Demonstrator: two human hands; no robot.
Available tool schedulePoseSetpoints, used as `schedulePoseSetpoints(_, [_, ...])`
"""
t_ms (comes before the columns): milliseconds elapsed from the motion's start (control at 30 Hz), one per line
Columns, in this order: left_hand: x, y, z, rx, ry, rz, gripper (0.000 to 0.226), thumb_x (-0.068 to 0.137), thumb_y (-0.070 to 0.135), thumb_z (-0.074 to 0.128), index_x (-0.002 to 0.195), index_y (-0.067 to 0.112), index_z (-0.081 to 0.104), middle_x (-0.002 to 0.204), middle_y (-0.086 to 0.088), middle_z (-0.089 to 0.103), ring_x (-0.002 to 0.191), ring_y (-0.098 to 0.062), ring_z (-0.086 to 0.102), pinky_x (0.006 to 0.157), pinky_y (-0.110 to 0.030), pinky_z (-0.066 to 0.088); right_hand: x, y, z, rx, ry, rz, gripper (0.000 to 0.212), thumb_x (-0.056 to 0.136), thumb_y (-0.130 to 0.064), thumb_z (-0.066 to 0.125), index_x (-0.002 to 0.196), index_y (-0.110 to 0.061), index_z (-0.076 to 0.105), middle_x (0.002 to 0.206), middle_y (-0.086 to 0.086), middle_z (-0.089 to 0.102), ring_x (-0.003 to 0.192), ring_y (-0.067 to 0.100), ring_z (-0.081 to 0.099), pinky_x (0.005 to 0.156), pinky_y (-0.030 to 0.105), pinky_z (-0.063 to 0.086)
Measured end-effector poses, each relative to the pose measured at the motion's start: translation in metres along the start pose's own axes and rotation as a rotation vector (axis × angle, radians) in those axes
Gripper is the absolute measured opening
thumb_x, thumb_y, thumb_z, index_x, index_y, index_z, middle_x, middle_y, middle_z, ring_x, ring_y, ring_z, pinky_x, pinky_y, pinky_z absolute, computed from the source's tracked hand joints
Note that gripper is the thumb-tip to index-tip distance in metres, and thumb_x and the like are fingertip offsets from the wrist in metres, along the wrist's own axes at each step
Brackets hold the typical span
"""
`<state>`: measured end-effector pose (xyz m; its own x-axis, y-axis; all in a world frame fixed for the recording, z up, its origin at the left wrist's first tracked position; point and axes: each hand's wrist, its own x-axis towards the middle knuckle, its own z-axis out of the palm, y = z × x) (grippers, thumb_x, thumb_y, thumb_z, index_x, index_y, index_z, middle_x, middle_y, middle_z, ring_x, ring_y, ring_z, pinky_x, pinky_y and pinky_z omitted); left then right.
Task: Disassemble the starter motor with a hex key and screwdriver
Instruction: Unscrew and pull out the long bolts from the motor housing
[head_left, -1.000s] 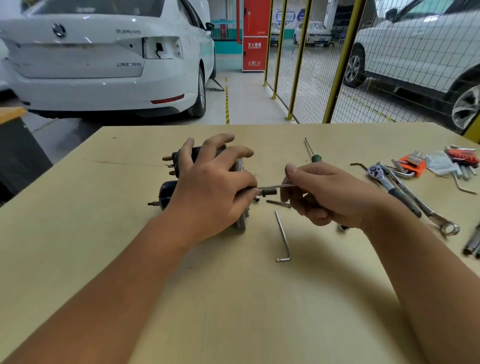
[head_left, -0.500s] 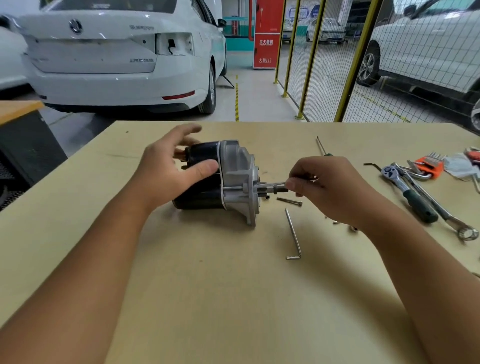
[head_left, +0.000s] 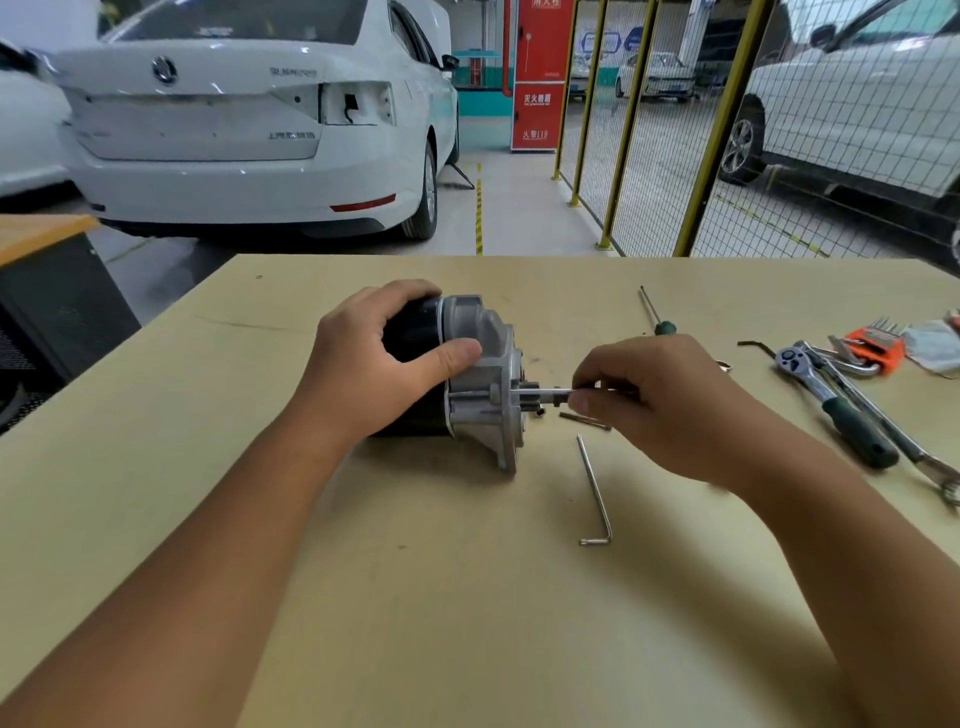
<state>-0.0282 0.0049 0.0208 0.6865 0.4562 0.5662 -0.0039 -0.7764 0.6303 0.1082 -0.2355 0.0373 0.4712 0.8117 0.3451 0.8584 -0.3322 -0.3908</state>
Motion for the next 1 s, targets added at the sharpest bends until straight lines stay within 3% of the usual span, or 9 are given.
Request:
schedulePoseSetpoints(100, [0.0,-0.001,-0.005,0.0,-0.054,0.003,0.073,0.065,0.066,0.08,0.129,0.033,0.067,0.119,0.011,0.067,0.112,-0.007,0.062,0.101,-0.032,0.051,0.001,-0.004,0.0,-0.033,0.004,-0.04,0.021,0.099,-0.028,0.057,0.088,-0.018,0.071,0.071,-0.009,0.059,0.073,0.006,0.054,0.061,0.018,0.035])
schedulePoseSetpoints(200, [-0.001,-0.001,-0.009,-0.014,-0.098,0.011,0.077,0.061,0.057,0.086,0.131,0.034,0.065,0.122,0.011,0.066,0.114,-0.009,0.062,0.101,-0.039,0.054,0.001,-0.007,0.001,-0.09,0.012,-0.039,0.012,0.096,-0.025,0.064,0.09,-0.018,0.072,0.078,-0.01,0.059,0.075,0.009,0.053,0.069,0.031,0.044])
schedulePoseSetpoints(367, [0.0,-0.005,-0.005,-0.018,-0.073,0.033,0.077,0.062,0.071,0.076,0.129,0.035,0.066,0.119,0.015,0.066,0.112,-0.003,0.061,0.099,-0.026,0.05,0.0,-0.014,0.004,-0.249,0.058,-0.037,0.013,0.089,-0.036,0.072,0.087,-0.026,0.065,0.08,-0.013,0.059,0.086,0.018,0.052,0.081,0.041,0.042])
schedulePoseSetpoints(533, [0.002,-0.006,0.005,0.001,0.024,0.027,0.06,0.075,0.072,0.067,0.119,0.032,0.07,0.109,0.013,0.069,0.102,-0.006,0.063,0.088,-0.008,0.043,-0.001,-0.015,0.003,-0.102,0.041,-0.073,0.006,0.094,-0.029,0.069,0.094,-0.024,0.068,0.075,-0.008,0.061,0.07,0.01,0.054,0.064,0.035,0.047])
schedulePoseSetpoints(700, [0.003,-0.01,0.008,-0.018,0.011,0.015,0.047,0.078,0.07,0.066,0.114,0.04,0.068,0.107,0.01,0.067,0.101,-0.006,0.062,0.084,-0.016,0.046,0.0,-0.014,0.008,-0.054,0.036,-0.129,0.018,0.098,-0.024,0.058,0.09,-0.018,0.073,0.079,0.0,0.061,0.074,0.018,0.056,0.066,0.036,0.046])
schedulePoseSetpoints(900, [0.003,-0.009,0.01,-0.007,0.02,0.006,0.047,0.081,0.069,0.061,0.116,0.039,0.066,0.106,0.007,0.063,0.099,-0.008,0.059,0.083,-0.022,0.046,0.001,-0.02,0.012,-0.178,0.107,-0.126,0.009,0.091,-0.026,0.072,0.086,-0.018,0.071,0.08,-0.008,0.063,0.073,0.022,0.059,0.074,0.04,0.047])
schedulePoseSetpoints(1000, [0.002,-0.008,0.011,-0.003,0.024,0.001,0.049,0.081,0.068,0.059,0.118,0.037,0.067,0.106,0.006,0.061,0.098,-0.009,0.058,0.083,-0.022,0.046,0.0,-0.022,0.012,-0.174,0.132,-0.134,0.008,0.089,-0.025,0.076,0.086,-0.019,0.072,0.077,-0.007,0.062,0.067,0.021,0.055,0.067,0.037,0.047])
